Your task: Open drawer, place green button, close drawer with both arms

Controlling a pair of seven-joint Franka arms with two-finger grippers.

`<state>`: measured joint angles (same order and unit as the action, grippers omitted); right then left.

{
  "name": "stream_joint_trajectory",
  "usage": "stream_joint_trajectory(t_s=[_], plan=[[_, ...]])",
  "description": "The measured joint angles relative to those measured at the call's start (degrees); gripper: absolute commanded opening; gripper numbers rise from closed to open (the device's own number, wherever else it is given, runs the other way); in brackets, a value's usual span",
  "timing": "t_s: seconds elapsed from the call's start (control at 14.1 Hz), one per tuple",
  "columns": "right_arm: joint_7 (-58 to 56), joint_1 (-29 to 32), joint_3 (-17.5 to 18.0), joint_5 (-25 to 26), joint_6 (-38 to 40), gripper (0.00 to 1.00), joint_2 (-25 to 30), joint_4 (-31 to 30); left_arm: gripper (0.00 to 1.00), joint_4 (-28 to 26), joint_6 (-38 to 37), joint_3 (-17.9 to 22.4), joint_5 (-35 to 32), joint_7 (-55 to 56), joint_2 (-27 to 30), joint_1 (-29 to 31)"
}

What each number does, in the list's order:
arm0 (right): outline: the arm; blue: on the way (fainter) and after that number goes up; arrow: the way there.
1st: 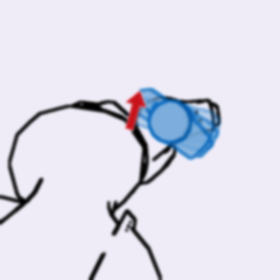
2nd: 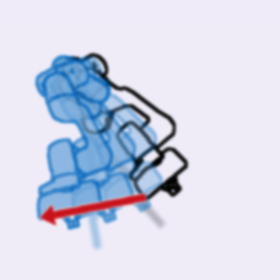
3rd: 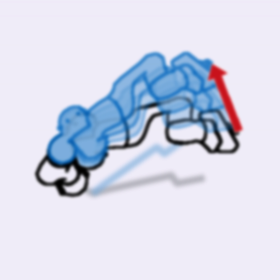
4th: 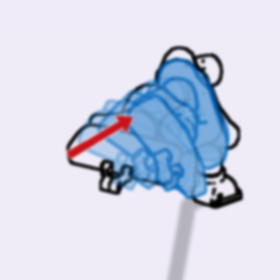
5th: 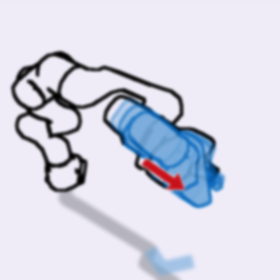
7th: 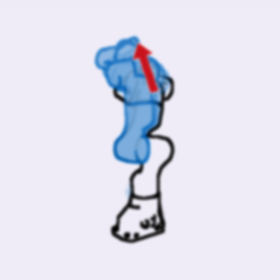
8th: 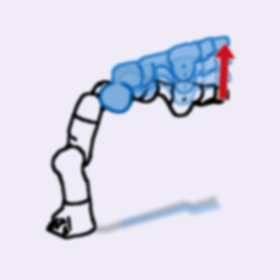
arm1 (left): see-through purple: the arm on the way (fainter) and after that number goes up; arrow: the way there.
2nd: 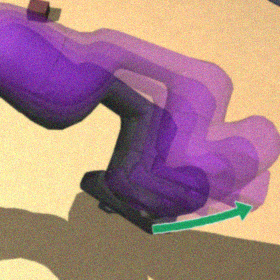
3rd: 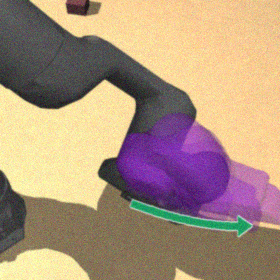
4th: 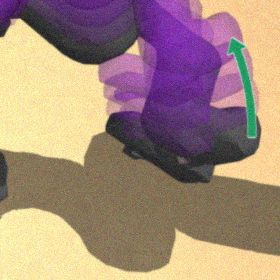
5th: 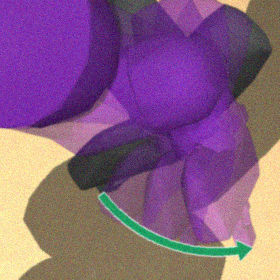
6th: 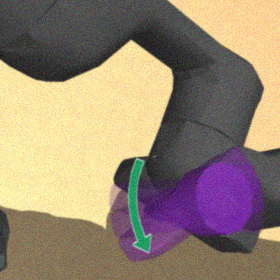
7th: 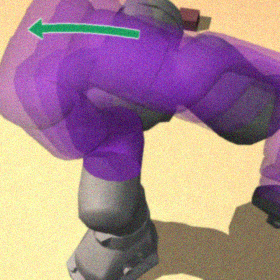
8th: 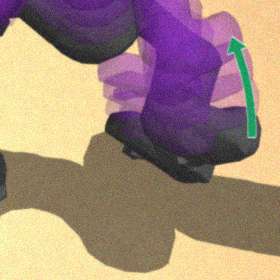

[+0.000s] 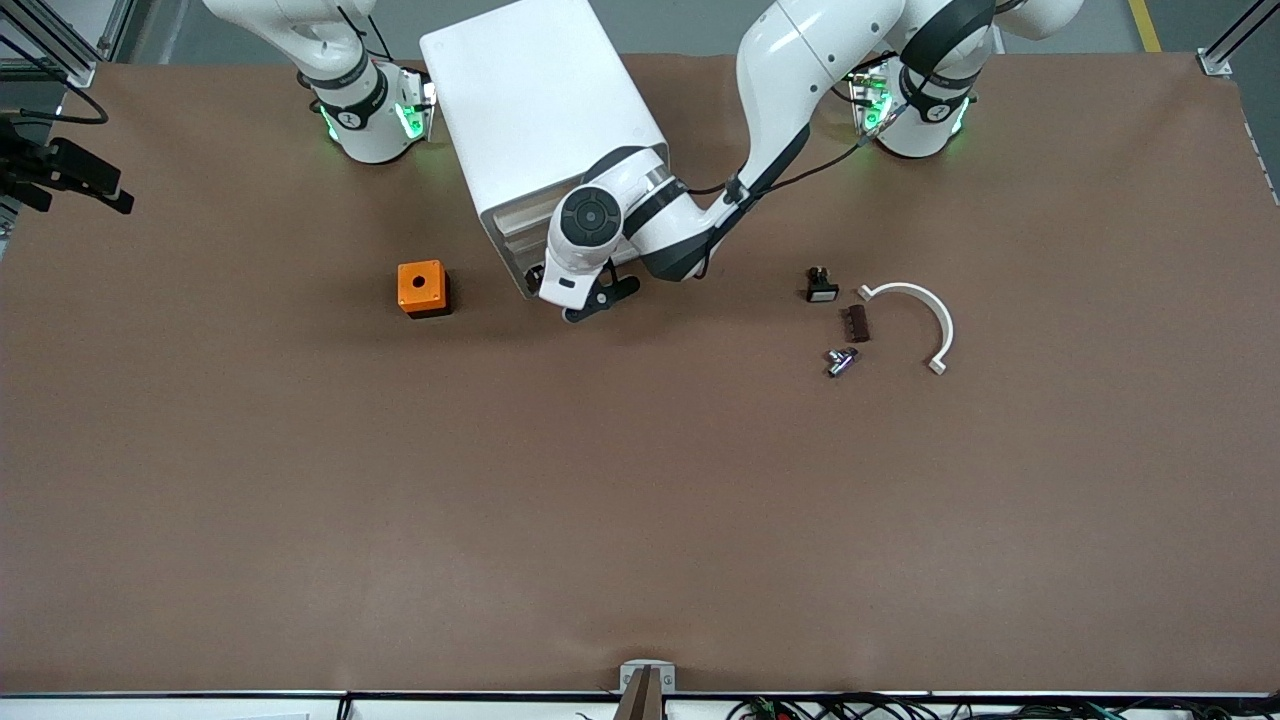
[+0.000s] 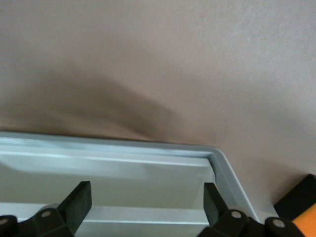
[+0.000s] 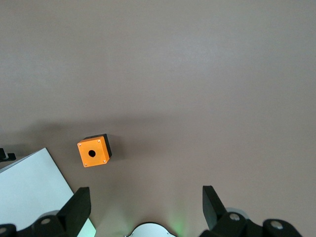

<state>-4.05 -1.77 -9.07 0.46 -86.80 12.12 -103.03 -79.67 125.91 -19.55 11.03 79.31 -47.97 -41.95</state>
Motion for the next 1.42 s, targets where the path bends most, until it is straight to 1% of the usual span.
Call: stream_joint_trajectory(t_s=[0.21, 0.43, 0.5, 0.64, 0.71, 0.78, 0.85, 0.92, 1.07, 1.14, 1.28, 1.42], plan=[[0.0, -0.4, 0.1, 0.0, 0.0, 1.00, 0.0, 0.0, 1.00, -0.1, -0.1, 0.3, 2.7, 0.0, 0.0, 0.4], [0.0, -0.3, 0.4, 0.0, 0.0, 1.00, 0.3, 0.0, 1.00, -0.1, -0.1, 0.4, 3.8, 0.2, 0.0, 0.8], [0.0, 0.4, 1.5, 0.0, 0.1, 1.00, 0.5, 0.0, 1.00, 0.1, 0.0, 0.4, 3.9, 0.7, 0.1, 1.2], [0.0, 3.7, 6.2, 0.0, 0.1, 1.00, 0.7, 0.0, 1.00, 0.5, 0.1, 0.5, 2.1, 0.7, 0.9, 3.9], [0.1, 4.4, 7.6, 0.0, 0.1, 1.00, 0.9, 0.0, 1.00, 0.7, 0.1, 0.5, 0.3, 0.7, 1.7, 6.1], [0.2, 4.5, 8.2, 0.0, 0.1, 1.00, 1.0, 0.0, 1.00, 0.9, 0.1, 0.5, -1.3, 0.7, 2.8, 8.8], [0.2, 4.6, 8.1, 0.0, 0.1, 1.00, 1.1, 0.0, 1.00, 1.1, -0.3, 0.4, -2.6, 0.6, 4.3, 11.4], [0.2, 4.7, 7.7, 0.0, 0.1, 1.00, 1.1, 0.0, 1.00, 1.3, -2.3, 0.4, -4.6, 0.5, 6.0, 13.9], [-0.1, 4.6, 5.8, 0.0, 0.1, 1.00, 1.1, -0.1, 1.00, 1.7, -9.2, 0.3, -10.9, 0.3, 10.3, 18.3], [-0.3, 4.4, 4.9, 0.0, 0.1, 1.00, 1.1, -0.1, 1.00, 1.7, -11.4, 0.3, -13.0, 0.0, 12.5, 19.9], [-0.3, 3.3, 3.4, 0.0, 0.1, 1.00, 1.1, -0.1, 1.00, 1.5, -15.8, 0.3, -14.5, -2.8, 15.9, 22.3], [-0.3, 2.0, 2.1, 0.0, 0.1, 1.00, 1.1, -0.2, 1.00, 1.4, -20.7, 0.3, -14.7, -9.7, 18.4, 25.1]])
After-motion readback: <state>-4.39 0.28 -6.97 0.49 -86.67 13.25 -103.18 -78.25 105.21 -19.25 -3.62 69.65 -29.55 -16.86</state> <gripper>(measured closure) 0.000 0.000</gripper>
